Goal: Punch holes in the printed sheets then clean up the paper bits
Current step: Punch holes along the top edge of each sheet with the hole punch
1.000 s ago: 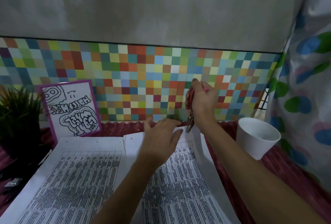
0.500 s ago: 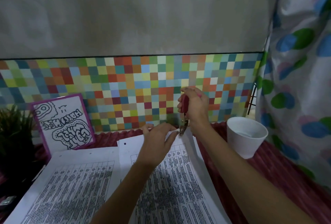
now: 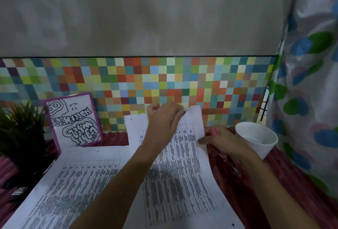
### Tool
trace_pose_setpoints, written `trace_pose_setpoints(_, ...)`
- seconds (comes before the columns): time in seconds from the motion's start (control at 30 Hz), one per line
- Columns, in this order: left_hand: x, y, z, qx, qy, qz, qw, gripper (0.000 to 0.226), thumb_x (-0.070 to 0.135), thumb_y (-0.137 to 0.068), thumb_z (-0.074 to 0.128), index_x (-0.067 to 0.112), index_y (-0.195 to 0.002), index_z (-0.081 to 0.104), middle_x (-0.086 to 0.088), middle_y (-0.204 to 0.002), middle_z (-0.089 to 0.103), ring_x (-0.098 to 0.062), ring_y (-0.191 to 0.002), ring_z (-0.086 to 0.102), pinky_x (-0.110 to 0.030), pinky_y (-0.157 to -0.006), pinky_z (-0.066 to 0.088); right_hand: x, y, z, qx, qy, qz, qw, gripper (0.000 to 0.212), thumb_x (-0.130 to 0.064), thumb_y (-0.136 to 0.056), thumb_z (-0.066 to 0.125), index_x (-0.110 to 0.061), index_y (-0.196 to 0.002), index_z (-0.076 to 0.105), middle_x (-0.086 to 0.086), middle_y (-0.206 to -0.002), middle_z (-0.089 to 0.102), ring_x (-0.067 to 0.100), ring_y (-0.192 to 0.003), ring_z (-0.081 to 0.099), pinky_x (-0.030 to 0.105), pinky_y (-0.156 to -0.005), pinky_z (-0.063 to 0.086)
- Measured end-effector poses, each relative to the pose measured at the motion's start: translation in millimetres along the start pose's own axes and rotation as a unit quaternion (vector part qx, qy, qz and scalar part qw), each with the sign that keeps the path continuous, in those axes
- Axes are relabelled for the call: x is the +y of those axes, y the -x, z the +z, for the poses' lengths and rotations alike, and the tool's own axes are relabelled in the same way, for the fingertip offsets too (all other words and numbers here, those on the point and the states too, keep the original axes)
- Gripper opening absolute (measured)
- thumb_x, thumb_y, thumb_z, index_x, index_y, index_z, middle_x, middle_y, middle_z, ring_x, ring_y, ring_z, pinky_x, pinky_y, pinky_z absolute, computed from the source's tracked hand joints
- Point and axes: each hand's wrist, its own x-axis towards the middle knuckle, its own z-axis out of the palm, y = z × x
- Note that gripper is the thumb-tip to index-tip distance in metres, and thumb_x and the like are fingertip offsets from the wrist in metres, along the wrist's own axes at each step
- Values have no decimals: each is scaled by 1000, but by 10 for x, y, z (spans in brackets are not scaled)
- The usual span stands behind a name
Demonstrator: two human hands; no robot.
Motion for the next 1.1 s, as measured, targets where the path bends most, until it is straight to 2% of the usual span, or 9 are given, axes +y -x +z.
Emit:
trace_pose_setpoints(0.1, 7, -111, -130, 80, -47, 7, 996, 19, 39, -96, 57, 27, -108, 66, 9, -118, 63, -13, -120, 53, -48, -111, 14, -53, -1, -29, 105, -17, -21, 994, 23, -12, -80, 68, 9, -87, 65, 10, -67, 61, 19, -57, 56, 32, -62, 43)
trace_pose_setpoints(0.17, -43, -111, -267, 163, -68, -87, 981, 51, 52, -89, 62, 31, -134, 51, 5, -149, 39, -16, -143, 29, -51, -116, 4, -147, 22, -80, 130, -43, -41, 990, 28, -16, -80, 67, 10, -89, 61, 15, -69, 57, 18, -61, 51, 32, -64, 37)
trace_pose_setpoints(0.23, -94, -26, -408, 205, 9, -217, 954, 92, 62, -79, 69, 34, -151, 19, 9, -162, 9, -14, -149, 7, -49, -116, -2, -254, 40, -130, 151, -80, -56, 984, 28, -14, -81, 66, 11, -89, 58, 24, -69, 55, 21, -65, 51, 34, -65, 36)
trace_pose_setpoints(0.3, -145, 122, -487, 186, 135, -300, 926, 111, 64, -72, 73, 37, -153, 2, 13, -162, 0, -12, -149, 4, -47, -119, 2, -359, 64, -185, 176, -103, -68, 977, 21, -10, -83, 66, 9, -86, 60, 23, -68, 55, 21, -64, 53, 32, -65, 39)
trace_pose_setpoints(0.37, -151, 246, -528, 117, 233, -326, 909, 96, 60, -74, 75, 34, -149, 20, 13, -157, 26, -4, -144, 26, -37, -120, 22, -465, 102, -223, 196, -118, -77, 970, 13, -8, -85, 66, -2, -73, 66, 13, -61, 58, 19, -56, 54, 27, -58, 41)
trace_pose_setpoints(0.47, -137, 411, -560, 40, 260, -293, 919, 35, 36, -83, 75, 38, -111, 55, 38, -102, 61, 27, -97, 52, 2, -83, 40, -587, 124, -271, 217, -131, -87, 963, 16, -8, -86, 65, -8, -70, 64, 10, -56, 54, 20, -51, 51, 21, -45, 37)
trace_pose_setpoints(0.67, -158, 431, -626, 26, 293, -285, 912, 10, 27, -89, 70, 17, -89, 72, 11, -72, 72, 1, -66, 64, -13, -62, 47, -805, 187, -368, 242, -146, -123, 951, 25, -11, -85, 63, 13, -91, 58, 17, -67, 55, 21, -49, 52, 28, -51, 42)
trace_pose_setpoints(0.97, -226, 671, -499, -13, 292, -326, 899, 15, 26, -93, 67, 15, -103, 72, -13, -100, 73, -29, -96, 69, -47, -88, 56, -889, 292, -297, 213, -135, -56, 966, 6, -14, -85, 64, -10, -81, 67, 19, -76, 61, 27, -60, 62, 27, -49, 44)
trace_pose_setpoints(1.1, -184, 527, -671, -4, 296, -315, 902, 8, 22, -95, 63, 25, -93, 70, 3, -90, 73, -5, -82, 68, -22, -73, 54, -1152, 284, -322, 258, -106, -85, 957, 12, -13, -83, 65, -1, -80, 64, 17, -67, 56, 22, -48, 56, 23, -44, 43)
